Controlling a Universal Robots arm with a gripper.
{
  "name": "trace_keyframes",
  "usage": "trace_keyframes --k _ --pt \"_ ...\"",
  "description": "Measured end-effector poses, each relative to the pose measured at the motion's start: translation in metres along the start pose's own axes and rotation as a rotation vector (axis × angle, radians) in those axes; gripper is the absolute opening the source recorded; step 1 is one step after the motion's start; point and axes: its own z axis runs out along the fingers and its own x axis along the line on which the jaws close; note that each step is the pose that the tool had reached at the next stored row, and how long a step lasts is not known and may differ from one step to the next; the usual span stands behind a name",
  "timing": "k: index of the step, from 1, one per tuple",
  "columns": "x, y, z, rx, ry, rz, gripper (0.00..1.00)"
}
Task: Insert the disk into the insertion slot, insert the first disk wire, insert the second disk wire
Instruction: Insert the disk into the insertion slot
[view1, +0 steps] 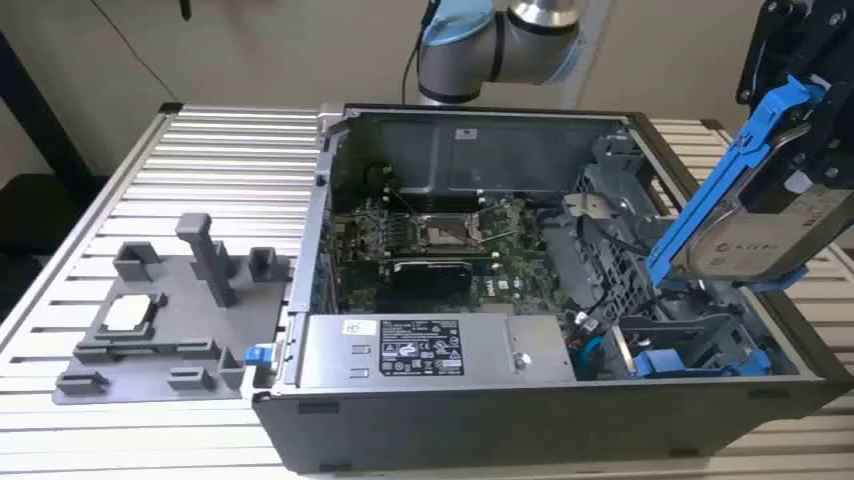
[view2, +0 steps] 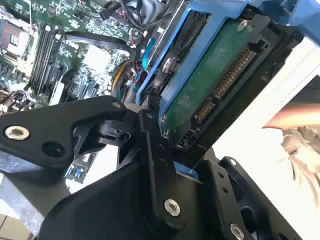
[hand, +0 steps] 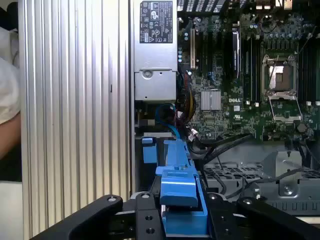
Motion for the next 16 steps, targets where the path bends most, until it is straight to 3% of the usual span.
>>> trace_keyframes --k 7,16 --pt "0.0001 0.0000 0.0009 0.0000 0.0001 0.000 0.33" --pt "0.0013 -0.0003 0.0073 0.0000 -0.0002 0.000 0.33"
